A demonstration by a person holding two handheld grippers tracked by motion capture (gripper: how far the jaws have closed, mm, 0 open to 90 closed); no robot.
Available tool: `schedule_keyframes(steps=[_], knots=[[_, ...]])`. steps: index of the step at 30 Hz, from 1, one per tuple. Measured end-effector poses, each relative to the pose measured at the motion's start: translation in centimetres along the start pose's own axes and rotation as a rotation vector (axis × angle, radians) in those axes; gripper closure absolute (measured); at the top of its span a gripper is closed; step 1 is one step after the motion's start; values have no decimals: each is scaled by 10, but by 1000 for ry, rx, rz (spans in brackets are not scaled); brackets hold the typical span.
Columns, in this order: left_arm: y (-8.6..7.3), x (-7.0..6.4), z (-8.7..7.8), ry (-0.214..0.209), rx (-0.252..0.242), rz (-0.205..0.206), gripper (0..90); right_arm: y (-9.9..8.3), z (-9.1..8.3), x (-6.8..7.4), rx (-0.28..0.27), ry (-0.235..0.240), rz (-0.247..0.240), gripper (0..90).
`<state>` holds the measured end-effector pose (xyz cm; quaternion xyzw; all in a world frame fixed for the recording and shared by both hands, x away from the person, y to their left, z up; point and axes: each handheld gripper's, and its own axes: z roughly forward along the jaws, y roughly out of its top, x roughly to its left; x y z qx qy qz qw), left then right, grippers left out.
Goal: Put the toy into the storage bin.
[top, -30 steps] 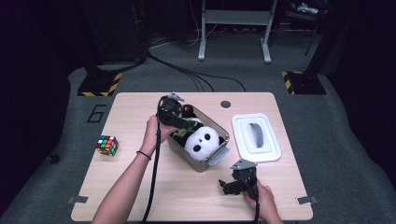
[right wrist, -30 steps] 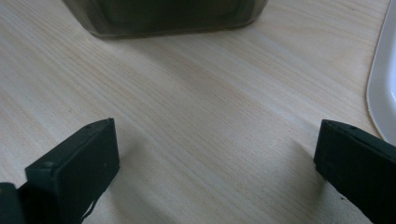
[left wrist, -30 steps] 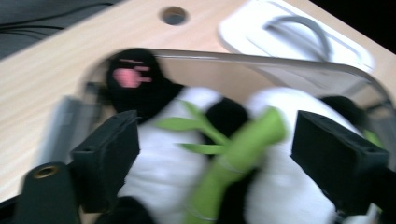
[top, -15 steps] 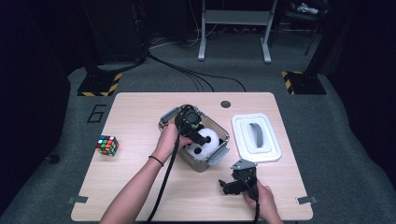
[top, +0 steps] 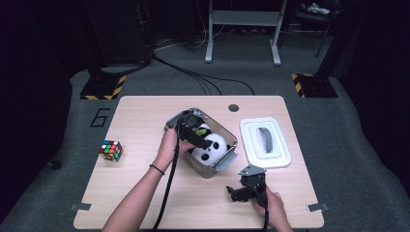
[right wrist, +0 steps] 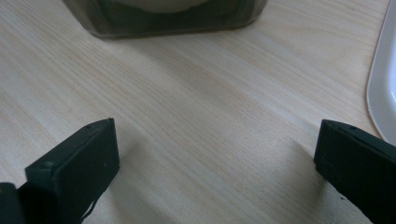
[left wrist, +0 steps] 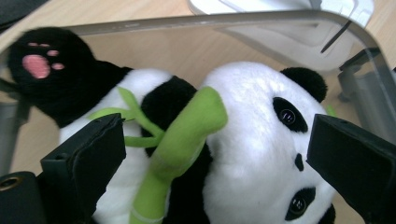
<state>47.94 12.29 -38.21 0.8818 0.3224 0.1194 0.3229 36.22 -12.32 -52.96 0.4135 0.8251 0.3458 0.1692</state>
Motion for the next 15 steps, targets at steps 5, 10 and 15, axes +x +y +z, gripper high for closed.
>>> schedule_keyframes(steps=[5,10,15], knots=[[-7,8,-16,4,-41,-22,29,0,0,0,2,2,-7,0],[-17,14,-33,21,-73,-25,13,0,0,-1,4,6,-13,0],[-29,18,-48,43,-108,-40,3,0,0,-1,4,6,-12,0]])
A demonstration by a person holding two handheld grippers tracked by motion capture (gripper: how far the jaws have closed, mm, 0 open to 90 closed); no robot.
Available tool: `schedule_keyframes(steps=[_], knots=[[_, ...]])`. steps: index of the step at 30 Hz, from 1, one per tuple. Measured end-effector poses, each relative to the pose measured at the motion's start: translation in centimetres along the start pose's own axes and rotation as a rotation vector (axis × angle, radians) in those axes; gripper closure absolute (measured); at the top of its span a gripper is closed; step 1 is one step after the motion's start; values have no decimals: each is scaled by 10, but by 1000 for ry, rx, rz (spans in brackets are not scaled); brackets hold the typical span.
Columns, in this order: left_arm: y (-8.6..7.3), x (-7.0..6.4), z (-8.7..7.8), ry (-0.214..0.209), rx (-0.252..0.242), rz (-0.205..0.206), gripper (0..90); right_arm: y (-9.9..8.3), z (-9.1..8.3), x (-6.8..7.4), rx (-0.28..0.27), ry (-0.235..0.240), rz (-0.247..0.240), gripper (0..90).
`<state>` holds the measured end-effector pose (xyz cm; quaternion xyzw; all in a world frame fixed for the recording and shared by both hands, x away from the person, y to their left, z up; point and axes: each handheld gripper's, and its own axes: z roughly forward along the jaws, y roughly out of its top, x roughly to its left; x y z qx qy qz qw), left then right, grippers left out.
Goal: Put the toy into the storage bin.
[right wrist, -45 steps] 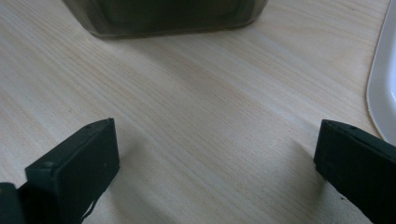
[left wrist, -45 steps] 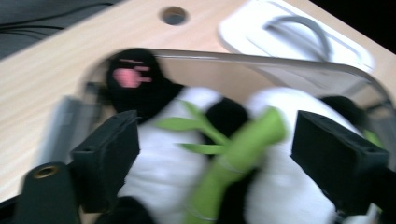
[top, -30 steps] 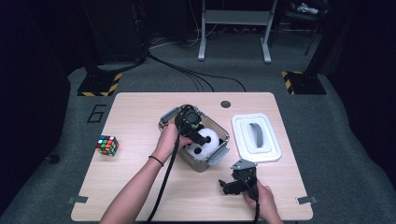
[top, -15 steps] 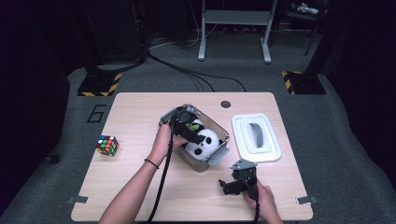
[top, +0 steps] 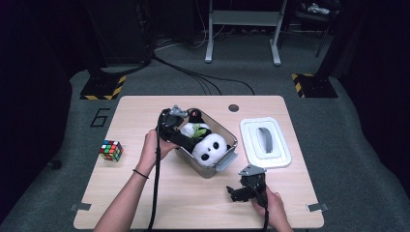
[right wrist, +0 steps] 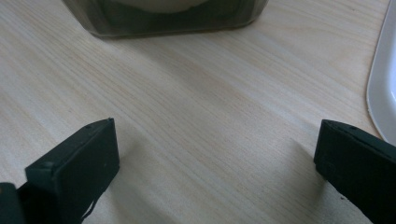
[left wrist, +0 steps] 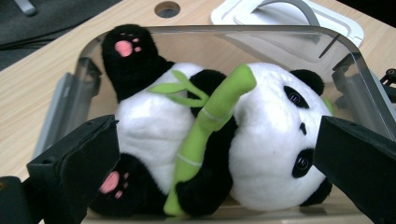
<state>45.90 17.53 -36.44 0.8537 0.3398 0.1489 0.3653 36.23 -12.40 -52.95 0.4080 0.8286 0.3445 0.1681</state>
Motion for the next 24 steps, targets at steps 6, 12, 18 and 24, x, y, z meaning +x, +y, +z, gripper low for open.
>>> schedule_keyframes(steps=[6,12,18,24], knots=[[-16,5,-16,25,-32,-16,1,0,0,0,0,0,0,0],[-33,10,-31,60,-64,-32,0,0,0,0,2,0,-6,0],[-52,17,-42,93,-89,-51,0,0,0,0,0,0,1,0],[-70,24,-50,116,-120,-83,0,0,0,0,0,-1,3,0]])
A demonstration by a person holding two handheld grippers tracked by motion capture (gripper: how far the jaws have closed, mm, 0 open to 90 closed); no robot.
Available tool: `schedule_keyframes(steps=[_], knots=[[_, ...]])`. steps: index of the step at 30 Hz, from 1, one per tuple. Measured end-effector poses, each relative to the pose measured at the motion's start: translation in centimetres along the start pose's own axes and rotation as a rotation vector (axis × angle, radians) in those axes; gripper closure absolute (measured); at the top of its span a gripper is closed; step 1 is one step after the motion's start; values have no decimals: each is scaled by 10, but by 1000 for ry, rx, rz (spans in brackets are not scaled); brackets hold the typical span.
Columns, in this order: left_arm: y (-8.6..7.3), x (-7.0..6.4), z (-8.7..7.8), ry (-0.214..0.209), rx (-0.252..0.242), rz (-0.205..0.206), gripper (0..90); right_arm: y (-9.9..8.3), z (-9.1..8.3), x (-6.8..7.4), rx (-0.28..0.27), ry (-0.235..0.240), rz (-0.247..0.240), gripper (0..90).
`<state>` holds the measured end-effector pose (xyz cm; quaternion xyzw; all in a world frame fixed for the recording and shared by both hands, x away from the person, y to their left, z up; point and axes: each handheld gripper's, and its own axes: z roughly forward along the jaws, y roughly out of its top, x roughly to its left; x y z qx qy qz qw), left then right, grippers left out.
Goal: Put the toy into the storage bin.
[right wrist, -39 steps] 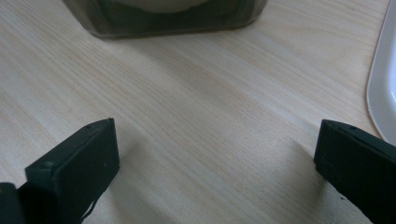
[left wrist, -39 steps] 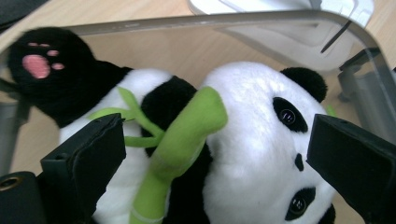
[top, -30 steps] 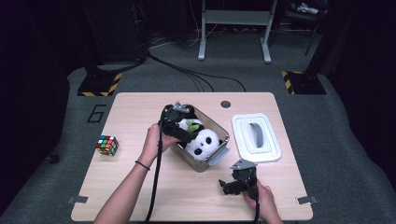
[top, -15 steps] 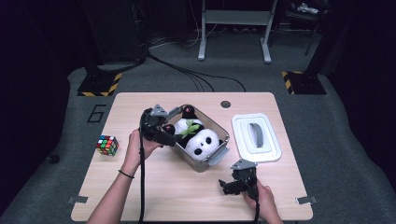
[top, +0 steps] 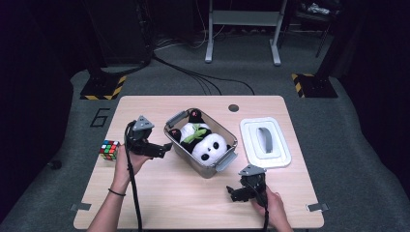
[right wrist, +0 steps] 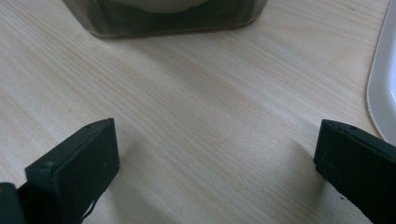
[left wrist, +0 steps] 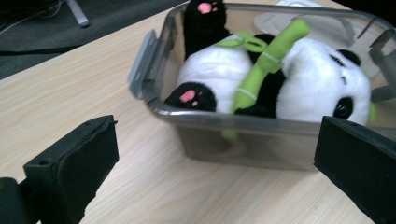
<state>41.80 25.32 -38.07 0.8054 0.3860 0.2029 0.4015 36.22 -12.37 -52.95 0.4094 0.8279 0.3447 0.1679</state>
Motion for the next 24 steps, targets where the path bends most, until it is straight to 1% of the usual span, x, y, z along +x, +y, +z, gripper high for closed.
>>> schedule_keyframes(steps=[2,3,4,6,8,9,10,11,12,13,14,15,16,18,19,21,22,24], knots=[[-9,3,-4,16,-16,-13,0,0,0,0,-2,-1,6,0],[-13,5,-5,15,-26,-23,0,0,0,0,-2,-2,7,0],[-18,7,-6,10,-41,-50,0,0,0,1,-3,-4,10,0],[-28,11,-6,-1,-60,-77,0,0,0,0,0,-5,0,0],[-38,13,-6,-3,-82,-100,0,0,0,0,-7,-8,1,0],[-45,16,-6,-17,-96,-116,0,0,0,0,-7,-8,0,0],[-49,18,-7,-17,-96,-124,0,0,0,1,-4,-9,11,0],[-54,19,-7,-15,-92,-135,0,0,0,0,-1,-4,-5,0],[-59,21,-7,-4,-84,-136,0,0,0,0,0,-1,-11,0],[-65,23,-6,8,-84,-148,0,0,0,-1,-1,4,-13,0],[-68,24,-7,8,-73,-155,0,1,1,-2,-4,13,-31,0],[-73,27,-8,17,-70,-171,0,1,1,-2,0,19,-30,0],[-76,28,-8,27,-68,-179,0,2,2,-2,0,22,-30,0],[-84,29,-9,57,-54,-187,0,2,3,-2,-5,25,-23,0],[-88,31,-9,70,-46,-187,0,2,2,-4,-5,33,-44,0],[-96,35,-11,88,-57,-194,0,1,1,-5,-7,35,-45,0],[-98,38,-12,85,-63,-195,0,1,1,-5,-11,36,-55,0],[-103,44,-17,111,-78,-201,0,1,0,-5,-6,34,-61,0]])
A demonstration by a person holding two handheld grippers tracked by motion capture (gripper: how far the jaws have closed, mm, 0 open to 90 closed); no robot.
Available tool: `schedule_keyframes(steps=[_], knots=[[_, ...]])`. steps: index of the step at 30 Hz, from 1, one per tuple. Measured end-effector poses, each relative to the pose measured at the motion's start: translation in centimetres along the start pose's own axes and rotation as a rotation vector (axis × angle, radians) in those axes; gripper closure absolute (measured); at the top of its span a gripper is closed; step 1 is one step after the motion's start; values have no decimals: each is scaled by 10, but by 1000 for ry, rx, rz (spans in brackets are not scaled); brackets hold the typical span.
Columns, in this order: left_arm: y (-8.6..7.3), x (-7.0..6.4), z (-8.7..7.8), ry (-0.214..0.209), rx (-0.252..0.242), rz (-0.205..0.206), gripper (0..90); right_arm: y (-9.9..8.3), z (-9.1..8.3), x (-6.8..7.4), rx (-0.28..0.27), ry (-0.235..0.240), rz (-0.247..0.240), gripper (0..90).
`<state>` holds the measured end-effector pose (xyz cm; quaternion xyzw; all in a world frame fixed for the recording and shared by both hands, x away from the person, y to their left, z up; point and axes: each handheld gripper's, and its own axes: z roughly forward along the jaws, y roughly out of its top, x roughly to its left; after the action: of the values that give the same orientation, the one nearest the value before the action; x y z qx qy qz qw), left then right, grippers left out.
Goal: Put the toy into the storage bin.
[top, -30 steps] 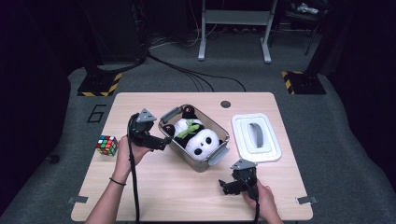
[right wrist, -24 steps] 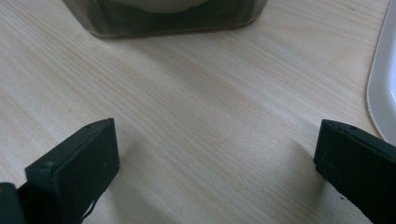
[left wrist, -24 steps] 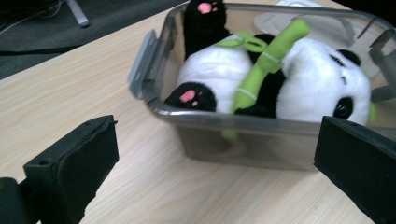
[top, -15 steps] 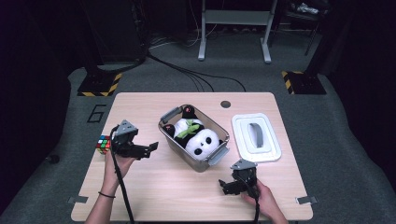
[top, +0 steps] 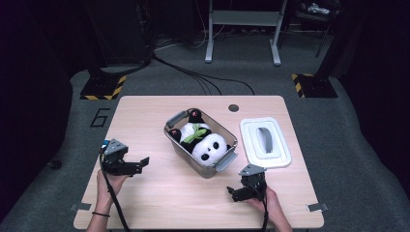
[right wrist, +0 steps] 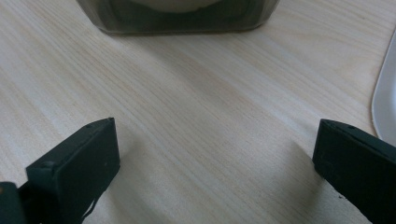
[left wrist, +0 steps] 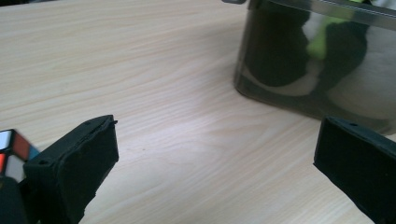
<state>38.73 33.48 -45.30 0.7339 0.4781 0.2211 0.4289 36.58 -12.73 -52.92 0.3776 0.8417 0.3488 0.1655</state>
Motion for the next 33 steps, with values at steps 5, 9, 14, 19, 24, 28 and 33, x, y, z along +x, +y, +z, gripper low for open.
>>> schedule_keyframes(steps=[5,9,14,19,24,28,33], knots=[[-2,19,-9,79,-49,-28,2,1,0,2,-5,-10,-11,0],[-2,38,-13,146,-48,-41,3,1,1,3,-8,-8,-8,0],[-6,66,-4,201,-29,-98,3,1,1,1,-6,-1,-16,0],[-14,87,9,228,12,-146,3,1,1,0,-2,9,-10,0],[-19,97,21,241,39,-165,3,1,2,-1,2,14,-7,0],[-23,101,26,234,42,-171,86,1,2,-1,1,16,-9,0],[-27,105,27,201,30,-181,308,1,2,-1,1,16,-9,0]])
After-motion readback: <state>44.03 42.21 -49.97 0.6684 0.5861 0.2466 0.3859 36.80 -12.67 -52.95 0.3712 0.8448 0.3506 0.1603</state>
